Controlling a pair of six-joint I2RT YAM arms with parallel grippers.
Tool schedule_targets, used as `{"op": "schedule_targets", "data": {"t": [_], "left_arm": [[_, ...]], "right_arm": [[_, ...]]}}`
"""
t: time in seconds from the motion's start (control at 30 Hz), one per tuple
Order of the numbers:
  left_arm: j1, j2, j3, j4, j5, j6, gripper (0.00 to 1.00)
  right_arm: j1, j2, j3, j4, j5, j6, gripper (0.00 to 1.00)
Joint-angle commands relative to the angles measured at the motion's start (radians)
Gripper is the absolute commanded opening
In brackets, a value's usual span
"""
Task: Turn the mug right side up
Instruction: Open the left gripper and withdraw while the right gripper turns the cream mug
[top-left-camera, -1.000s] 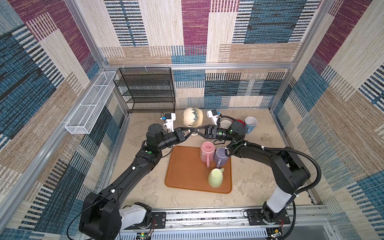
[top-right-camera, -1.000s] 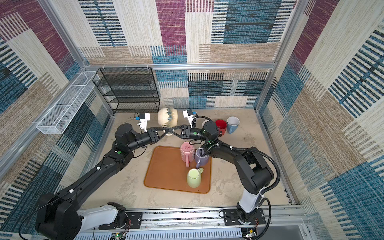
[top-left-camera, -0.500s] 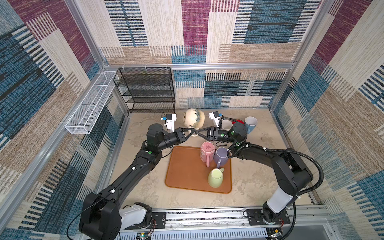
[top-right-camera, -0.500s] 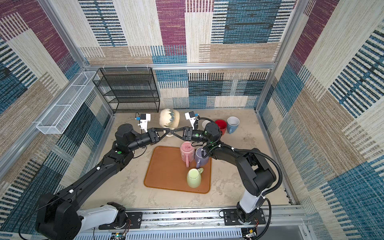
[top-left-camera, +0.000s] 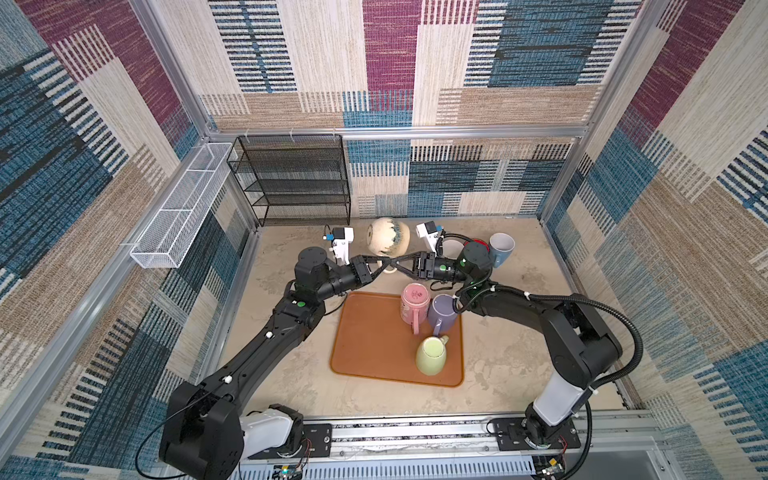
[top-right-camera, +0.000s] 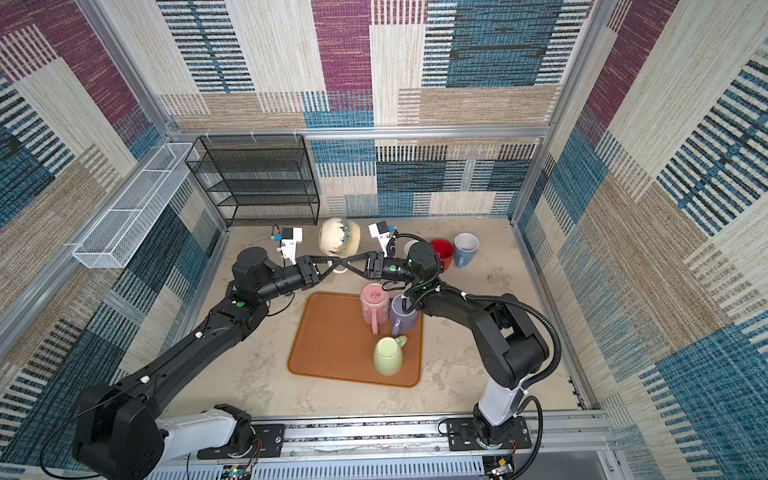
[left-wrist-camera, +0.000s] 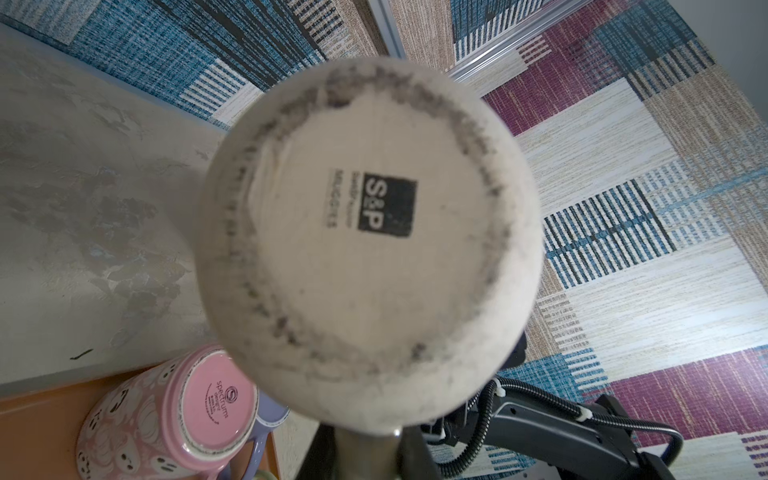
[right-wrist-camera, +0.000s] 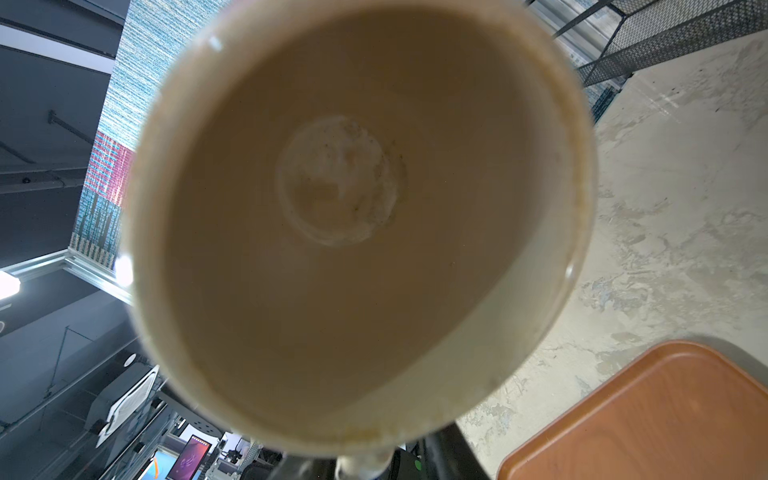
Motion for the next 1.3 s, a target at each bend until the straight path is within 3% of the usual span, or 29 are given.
{"op": "schedule_targets", "data": {"t": [0.0,0.3,0.63,0.87,1.03,1.27], "left_arm": [[-0.008,0.002,0.004,0.111,0.017,0.029,0.00],[-0.024,0.024,0.005,0.119,0.016,0.038,0.00],[-0.026,0.018,-0.017,0.108,0.008,0.055,0.00],[-0.026,-0.013,-0.030,0.055,-0.018,0.097,0.29],[-0.025,-0.027,-0.037,0.024,-0.036,0.120,0.37],[-0.022,-0.034,-0.039,-0.005,-0.048,0.142,0.42]], "right_arm": [[0.001,0.009,0.012,0.044,0.001,0.016,0.33],[0.001,0.026,0.028,0.069,0.004,0.035,0.26],[-0.001,0.012,0.008,0.068,0.024,0.032,0.01],[-0.009,-0.004,-0.019,0.068,0.037,0.030,0.00],[-0.020,-0.014,-0.038,0.070,0.041,0.028,0.00],[-0.034,-0.022,-0.046,0.054,0.037,0.013,0.00]]}}
